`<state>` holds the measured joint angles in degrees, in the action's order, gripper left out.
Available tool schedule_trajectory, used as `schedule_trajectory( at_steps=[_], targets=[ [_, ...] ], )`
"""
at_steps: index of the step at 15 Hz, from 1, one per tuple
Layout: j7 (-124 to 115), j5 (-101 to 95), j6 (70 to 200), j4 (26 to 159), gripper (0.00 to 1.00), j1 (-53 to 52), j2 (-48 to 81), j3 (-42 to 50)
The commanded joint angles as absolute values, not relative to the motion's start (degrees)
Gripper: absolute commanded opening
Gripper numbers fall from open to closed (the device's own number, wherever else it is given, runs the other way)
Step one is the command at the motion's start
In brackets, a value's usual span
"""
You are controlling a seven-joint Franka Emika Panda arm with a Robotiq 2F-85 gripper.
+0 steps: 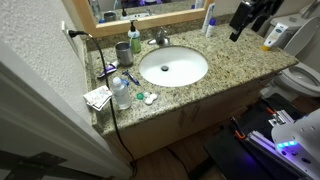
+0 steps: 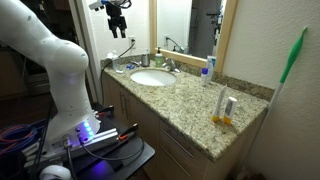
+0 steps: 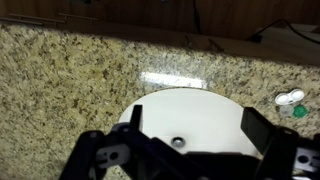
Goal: Take the small bottle with a blue cap located near the mirror and place it to the right
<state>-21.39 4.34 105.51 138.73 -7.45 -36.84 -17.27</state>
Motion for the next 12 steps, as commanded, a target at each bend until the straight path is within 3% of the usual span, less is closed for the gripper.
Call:
schedule_trajectory(
  at_steps=[1,6,12],
  targets=[
    [-23.4,2.9,106.7,138.2,1.0,-1.9,-32.7,-12.1],
    [-21.1,7.2,106.3,138.1,1.0,3.6,-33.3,-0.1],
    [-18.5,4.1,107.4,137.3,1.0,4.5,-29.5,-0.3]
  ],
)
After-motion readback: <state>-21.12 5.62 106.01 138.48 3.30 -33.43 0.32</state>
